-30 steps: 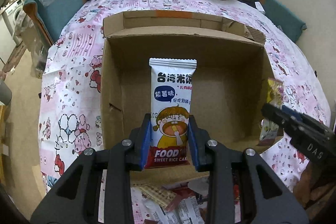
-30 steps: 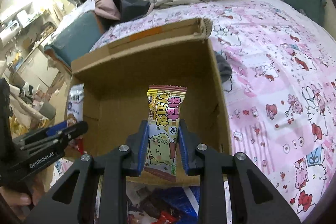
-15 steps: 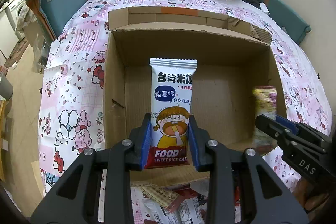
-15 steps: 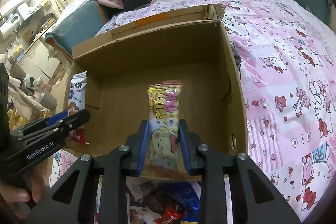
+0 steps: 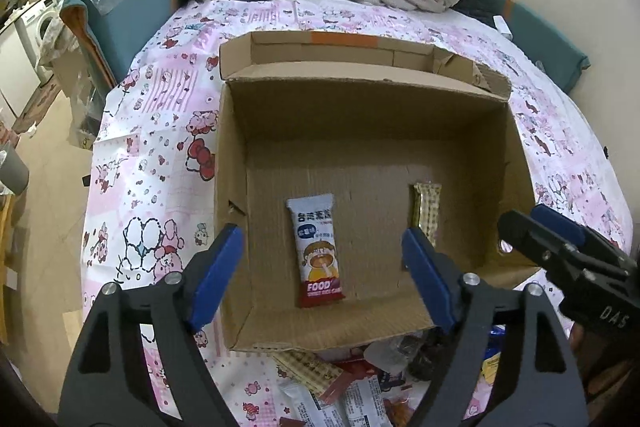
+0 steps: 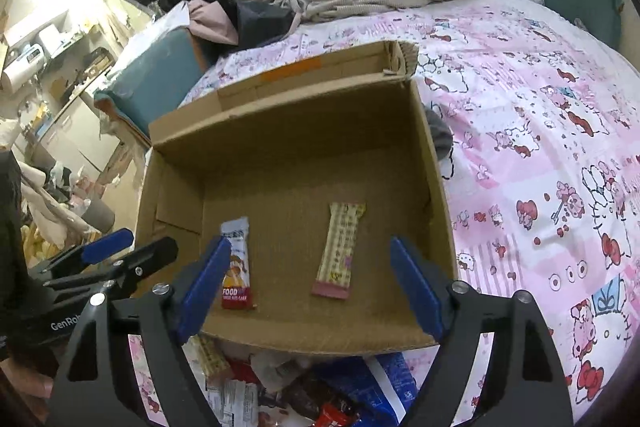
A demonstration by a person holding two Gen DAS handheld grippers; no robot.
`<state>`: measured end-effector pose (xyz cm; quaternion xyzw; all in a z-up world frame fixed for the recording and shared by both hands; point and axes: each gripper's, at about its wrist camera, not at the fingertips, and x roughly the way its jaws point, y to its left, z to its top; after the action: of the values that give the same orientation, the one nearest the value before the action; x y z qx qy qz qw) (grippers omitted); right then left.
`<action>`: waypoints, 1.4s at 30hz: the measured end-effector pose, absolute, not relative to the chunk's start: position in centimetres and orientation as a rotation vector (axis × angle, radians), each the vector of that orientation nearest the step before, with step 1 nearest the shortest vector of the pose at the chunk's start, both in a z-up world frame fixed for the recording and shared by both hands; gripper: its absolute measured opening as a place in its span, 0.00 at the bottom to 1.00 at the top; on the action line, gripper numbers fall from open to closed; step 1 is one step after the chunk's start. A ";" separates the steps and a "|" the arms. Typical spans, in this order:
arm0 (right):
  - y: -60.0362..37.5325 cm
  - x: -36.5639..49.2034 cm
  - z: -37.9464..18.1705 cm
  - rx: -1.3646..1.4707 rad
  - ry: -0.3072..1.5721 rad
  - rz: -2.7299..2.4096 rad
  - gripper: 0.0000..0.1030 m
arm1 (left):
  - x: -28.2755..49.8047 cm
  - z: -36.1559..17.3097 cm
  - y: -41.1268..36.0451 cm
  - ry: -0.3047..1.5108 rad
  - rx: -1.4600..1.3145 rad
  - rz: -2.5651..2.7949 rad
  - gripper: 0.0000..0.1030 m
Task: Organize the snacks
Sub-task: 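Withdraw both tools from the box back toward the snack pile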
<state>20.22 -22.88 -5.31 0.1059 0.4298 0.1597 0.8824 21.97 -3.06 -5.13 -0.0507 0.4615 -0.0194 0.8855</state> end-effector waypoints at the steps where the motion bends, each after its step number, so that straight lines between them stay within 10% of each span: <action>1: -23.0 20.2 -5.1 0.225 0.892 0.330 0.82 | 21.9 -5.0 -3.0 0.955 -0.107 -0.041 0.77; 11: -23.2 18.5 -3.0 0.234 0.850 0.361 0.89 | 20.0 -2.8 -1.7 0.893 -0.151 -0.059 0.78; 15: -23.7 17.3 -2.3 0.252 0.836 0.372 1.00 | 18.8 -1.5 -1.5 0.843 -0.145 -0.061 0.94; 42: -26.2 10.6 -2.8 0.285 0.918 0.280 1.00 | 11.9 -1.5 1.5 0.902 -0.144 0.050 0.94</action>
<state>10.59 -26.19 -2.79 0.1366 0.4400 0.1343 0.8773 11.88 1.47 -1.49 -0.0697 0.4356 0.0239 0.8971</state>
